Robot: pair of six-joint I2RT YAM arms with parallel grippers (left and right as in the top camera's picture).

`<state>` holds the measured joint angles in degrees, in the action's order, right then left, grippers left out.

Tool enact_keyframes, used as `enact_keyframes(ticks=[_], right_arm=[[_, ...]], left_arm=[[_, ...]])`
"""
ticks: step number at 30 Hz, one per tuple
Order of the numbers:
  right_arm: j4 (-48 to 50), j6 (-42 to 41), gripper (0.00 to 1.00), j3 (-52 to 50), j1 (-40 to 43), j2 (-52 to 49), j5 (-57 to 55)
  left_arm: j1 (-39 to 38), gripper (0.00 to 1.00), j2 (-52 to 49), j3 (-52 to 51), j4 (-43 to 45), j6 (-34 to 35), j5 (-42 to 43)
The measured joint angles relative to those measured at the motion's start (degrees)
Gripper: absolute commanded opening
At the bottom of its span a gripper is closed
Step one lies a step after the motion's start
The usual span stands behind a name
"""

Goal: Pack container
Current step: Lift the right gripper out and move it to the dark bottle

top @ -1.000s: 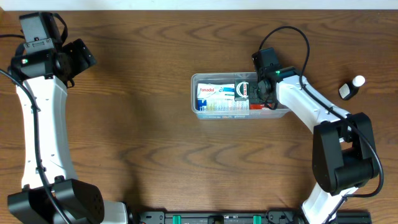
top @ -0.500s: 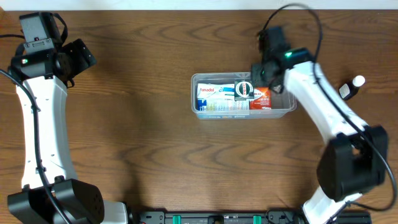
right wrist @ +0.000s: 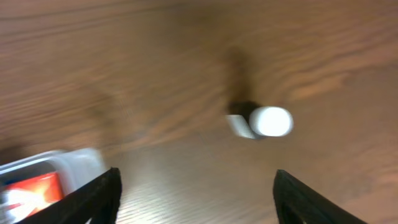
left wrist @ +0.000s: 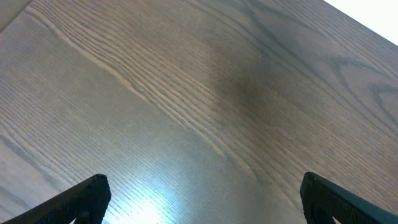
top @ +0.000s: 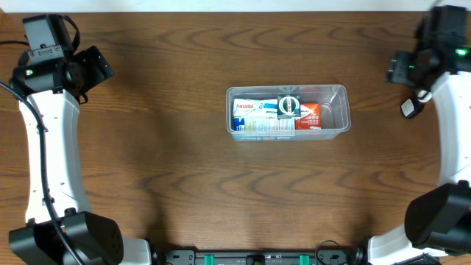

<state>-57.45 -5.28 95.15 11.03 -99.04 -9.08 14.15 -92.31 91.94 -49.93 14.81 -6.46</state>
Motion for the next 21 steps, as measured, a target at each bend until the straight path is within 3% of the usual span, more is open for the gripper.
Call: enact_keyframes(ticks=[11, 21], right_arm=[[4.0, 14.1, 0.81, -0.5, 10.3, -3.2, 1.7], [5.9, 20.2, 0.72, -0.7, 17.5, -6.6, 12.4]], left_arm=[[0.0, 0.98, 0.0, 0.0, 0.0, 0.0, 0.0], [0.0, 0.98, 0.0, 0.0, 0.0, 0.0, 0.0]])
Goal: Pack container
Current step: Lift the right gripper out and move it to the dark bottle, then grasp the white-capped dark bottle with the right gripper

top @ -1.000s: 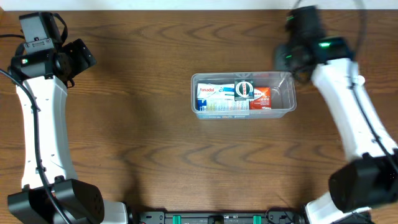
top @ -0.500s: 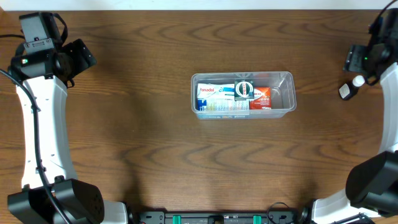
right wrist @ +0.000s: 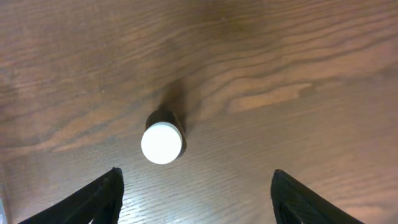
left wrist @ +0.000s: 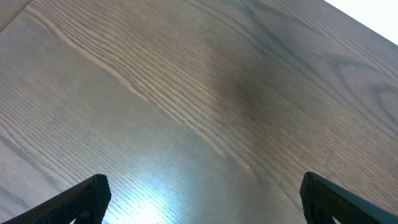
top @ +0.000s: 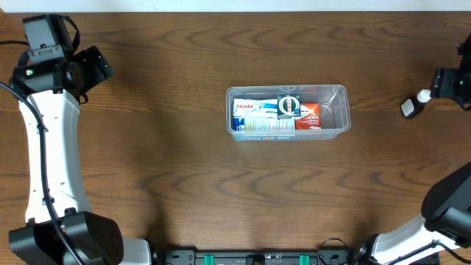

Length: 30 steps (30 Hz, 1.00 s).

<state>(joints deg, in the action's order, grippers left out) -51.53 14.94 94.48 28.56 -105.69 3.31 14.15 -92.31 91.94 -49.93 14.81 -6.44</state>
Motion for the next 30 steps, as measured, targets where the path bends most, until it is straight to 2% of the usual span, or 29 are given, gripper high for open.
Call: enact_keyframes(ticks=[12, 25, 28, 30], right_arm=[[1.9, 5.0, 0.70, -0.1, 0.2, -4.7, 4.3], [2.1, 5.7, 0.66, -0.1, -0.4, -11.1, 7.5], [2.2, 5.8, 0.61, -0.1, -1.0, -12.0, 7.6], [2.5, 6.0, 0.54, -0.2, -1.3, -12.1, 7.7]], left_arm=[[0.0, 0.98, 0.0, 0.0, 0.0, 0.0, 0.0], [0.0, 0.98, 0.0, 0.0, 0.0, 0.0, 0.0], [0.0, 0.98, 0.0, 0.0, 0.0, 0.0, 0.0], [0.0, 0.98, 0.0, 0.0, 0.0, 0.0, 0.0]])
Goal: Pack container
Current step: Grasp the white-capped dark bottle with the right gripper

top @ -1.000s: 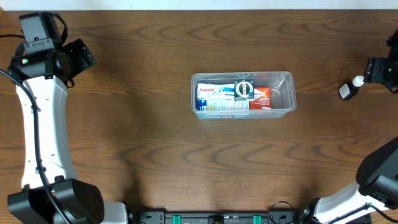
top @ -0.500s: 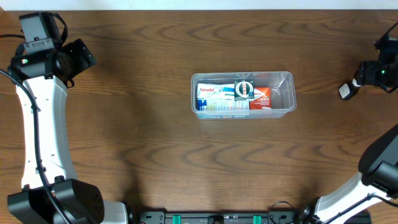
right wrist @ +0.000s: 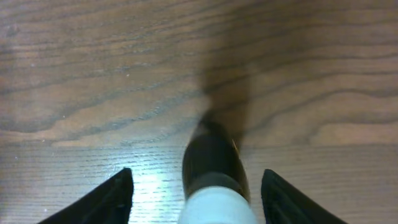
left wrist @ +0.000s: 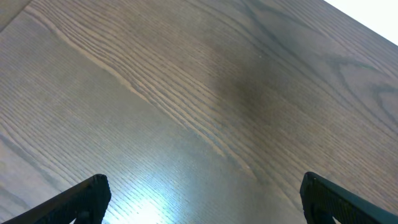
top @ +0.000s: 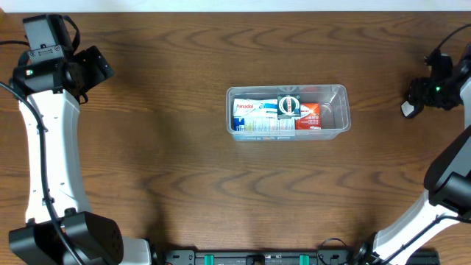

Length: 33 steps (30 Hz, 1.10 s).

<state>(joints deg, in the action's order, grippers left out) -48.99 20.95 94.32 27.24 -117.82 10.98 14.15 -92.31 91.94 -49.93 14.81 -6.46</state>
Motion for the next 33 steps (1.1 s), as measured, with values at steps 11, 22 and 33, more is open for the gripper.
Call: enact_keyframes(ticks=[11, 22, 33], right_arm=[[0.2, 0.3, 0.38, 0.0, -0.2, 0.0, -2.1], [0.1, -0.1, 0.20, 0.0, -0.2, 0.0, -2.8], [-1.1, -4.1, 0.14, 0.6, -0.2, 0.0, -2.8]], left_arm=[[0.0, 0.98, 0.0, 0.0, 0.0, 0.0, 0.0], [0.0, 0.98, 0.0, 0.0, 0.0, 0.0, 0.0], [0.0, 0.98, 0.0, 0.0, 0.0, 0.0, 0.0]])
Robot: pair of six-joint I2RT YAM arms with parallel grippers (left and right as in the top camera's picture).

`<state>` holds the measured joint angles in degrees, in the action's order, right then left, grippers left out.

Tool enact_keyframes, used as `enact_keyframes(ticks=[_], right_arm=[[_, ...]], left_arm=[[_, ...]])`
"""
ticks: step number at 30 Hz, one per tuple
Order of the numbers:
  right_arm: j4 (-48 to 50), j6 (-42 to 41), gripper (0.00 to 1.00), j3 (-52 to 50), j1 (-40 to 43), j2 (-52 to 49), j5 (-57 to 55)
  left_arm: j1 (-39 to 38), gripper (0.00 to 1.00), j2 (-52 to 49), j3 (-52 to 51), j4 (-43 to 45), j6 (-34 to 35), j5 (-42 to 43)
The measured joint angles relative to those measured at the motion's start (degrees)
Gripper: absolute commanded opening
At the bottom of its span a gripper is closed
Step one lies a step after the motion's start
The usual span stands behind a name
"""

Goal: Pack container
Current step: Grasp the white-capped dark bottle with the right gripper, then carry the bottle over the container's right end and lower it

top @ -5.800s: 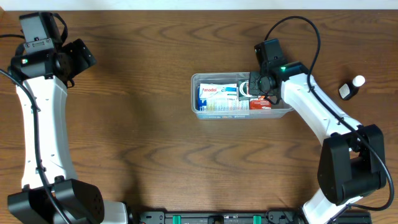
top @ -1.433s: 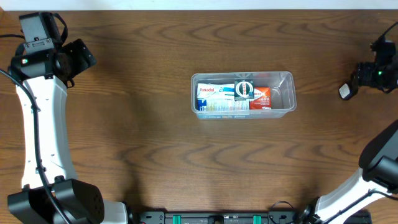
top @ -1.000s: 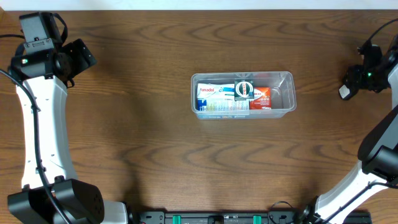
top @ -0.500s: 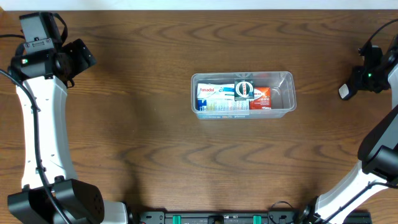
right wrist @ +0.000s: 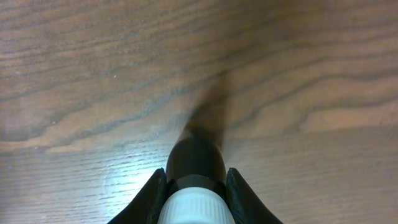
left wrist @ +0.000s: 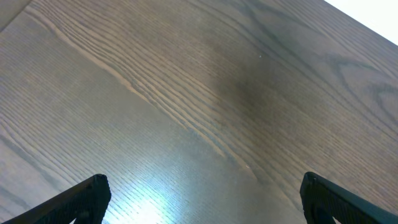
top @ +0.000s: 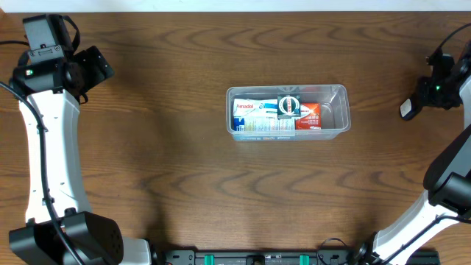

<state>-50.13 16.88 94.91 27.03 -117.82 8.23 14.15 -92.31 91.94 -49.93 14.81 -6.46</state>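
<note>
A clear plastic container (top: 338, 110) sits at the table's middle with several small boxes packed in its left and middle part. A small dark bottle (right wrist: 195, 163) with a white ribbed cap stands on the wood at the far right, also seen from above as the bottle (top: 407, 109). My right gripper (right wrist: 195, 186) is shut on the bottle, a black finger pressed against each side just below the cap. My left gripper (left wrist: 202, 199) hangs open over bare wood at the far left, nothing between its fingers.
The table's right edge lies close beyond the bottle. The left arm (top: 51, 132) stretches along the table's left side. The container's right end (top: 333, 103) holds no box.
My right gripper's fingers, then spread wide on either side of the bottle, have shut on it just below the cap. The left arm has not moved.
My right gripper was open, with the bottle lying ahead beyond the container's corner. Then it hung open above the bottle's white cap. Then it sat low with its fingers spread around the bottle, and now they grip it.
</note>
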Motion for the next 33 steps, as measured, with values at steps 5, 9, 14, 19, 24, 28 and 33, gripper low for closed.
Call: enact_keyframes(ticks=[5, 9, 14, 19, 24, 28, 33], right_arm=[[-6.2, -2.6, 0.13, 3.7, -0.6, 0.0, -0.4], [-10.4, -3.3, 0.14, 9.1, -2.9, 0.6, -0.6], [-12.3, -4.2, 0.14, 12.7, -8.7, 4.8, -0.6], [-12.3, -5.5, 0.13, 14.1, -16.0, 11.2, -0.5], [-14.3, -7.7, 0.14, 14.4, -21.9, 15.5, -0.9], [-17.6, -9.0, 0.14, 14.6, -24.6, 16.0, -1.6], [-20.4, -10.1, 0.14, 14.6, -27.3, 16.0, -1.9]], left_arm=[[0.0, 0.98, 0.0, 0.0, 0.0, 0.0, 0.0], [0.0, 0.98, 0.0, 0.0, 0.0, 0.0, 0.0], [0.0, 0.98, 0.0, 0.0, 0.0, 0.0, 0.0], [0.0, 0.98, 0.0, 0.0, 0.0, 0.0, 0.0], [0.0, 0.98, 0.0, 0.0, 0.0, 0.0, 0.0], [0.0, 0.98, 0.0, 0.0, 0.0, 0.0, 0.0], [0.0, 0.98, 0.0, 0.0, 0.0, 0.0, 0.0]])
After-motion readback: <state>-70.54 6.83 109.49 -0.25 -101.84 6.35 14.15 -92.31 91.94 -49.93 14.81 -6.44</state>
